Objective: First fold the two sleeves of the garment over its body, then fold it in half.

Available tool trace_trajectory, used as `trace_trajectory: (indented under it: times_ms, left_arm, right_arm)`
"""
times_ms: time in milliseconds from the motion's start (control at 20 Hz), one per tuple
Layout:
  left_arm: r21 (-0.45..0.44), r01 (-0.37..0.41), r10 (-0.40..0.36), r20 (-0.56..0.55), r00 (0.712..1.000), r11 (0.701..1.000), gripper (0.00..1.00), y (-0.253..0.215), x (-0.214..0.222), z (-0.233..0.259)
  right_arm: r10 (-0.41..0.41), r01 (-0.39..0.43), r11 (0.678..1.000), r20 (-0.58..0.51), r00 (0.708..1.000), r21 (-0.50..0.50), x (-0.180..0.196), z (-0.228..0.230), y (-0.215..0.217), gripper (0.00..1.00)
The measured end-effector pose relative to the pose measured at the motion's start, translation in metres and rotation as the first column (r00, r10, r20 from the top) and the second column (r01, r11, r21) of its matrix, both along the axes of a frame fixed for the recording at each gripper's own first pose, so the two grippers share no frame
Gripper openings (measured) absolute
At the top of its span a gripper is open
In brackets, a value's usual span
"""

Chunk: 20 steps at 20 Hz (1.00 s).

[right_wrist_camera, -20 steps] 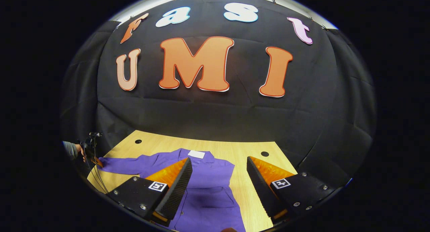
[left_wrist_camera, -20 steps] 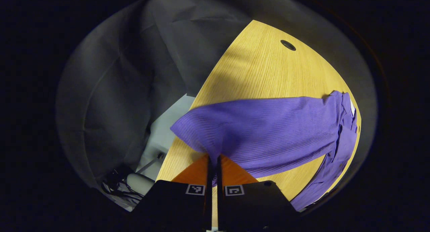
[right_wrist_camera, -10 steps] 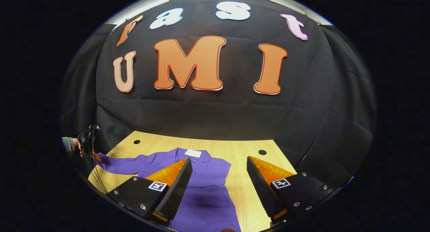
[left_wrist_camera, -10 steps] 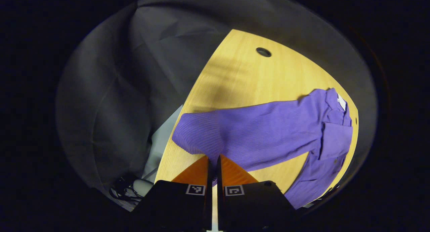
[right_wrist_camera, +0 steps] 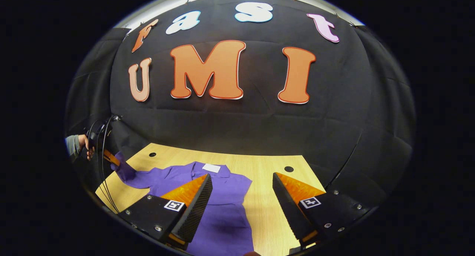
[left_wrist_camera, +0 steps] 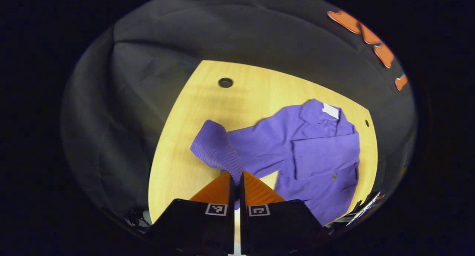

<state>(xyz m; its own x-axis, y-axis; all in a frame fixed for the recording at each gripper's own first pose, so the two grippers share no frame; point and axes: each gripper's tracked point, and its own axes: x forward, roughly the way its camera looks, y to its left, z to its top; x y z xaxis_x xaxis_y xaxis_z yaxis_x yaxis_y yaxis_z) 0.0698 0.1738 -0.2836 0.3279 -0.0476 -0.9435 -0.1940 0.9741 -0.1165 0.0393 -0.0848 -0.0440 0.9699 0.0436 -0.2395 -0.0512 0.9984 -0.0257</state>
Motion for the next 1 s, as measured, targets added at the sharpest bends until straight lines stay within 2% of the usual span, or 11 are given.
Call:
trace_trajectory:
  times_ms: [250, 400, 750, 1000]
  left_arm:
    - [0.0, 0.133, -0.133, 0.056, 0.99, 0.991, 0.07, -0.073, 0.036, 0.033]
    - [-0.01, 0.218, -0.216, 0.077, 0.973, 0.976, 0.07, -0.122, 0.055, 0.054]
    - [0.028, 0.42, -0.421, 0.079, 0.904, 0.907, 0.07, -0.238, 0.089, 0.061]
    - [0.001, 0.512, -0.51, 0.094, 0.855, 0.859, 0.07, -0.329, 0.102, 0.047]
  right_arm:
    - [0.005, -0.005, 1.0, -0.002, 1.0, 0.025, -0.006, -0.006, -0.019, 0.97]
    - [-0.009, 0.009, 1.0, -0.006, 1.0, 0.023, -0.006, -0.011, -0.038, 0.97]
    - [-0.052, 0.054, 0.996, -0.025, 0.998, 0.069, -0.013, -0.025, -0.08, 0.97]
    - [-0.078, 0.082, 0.993, -0.05, 0.996, 0.081, -0.017, -0.033, -0.103, 0.97]
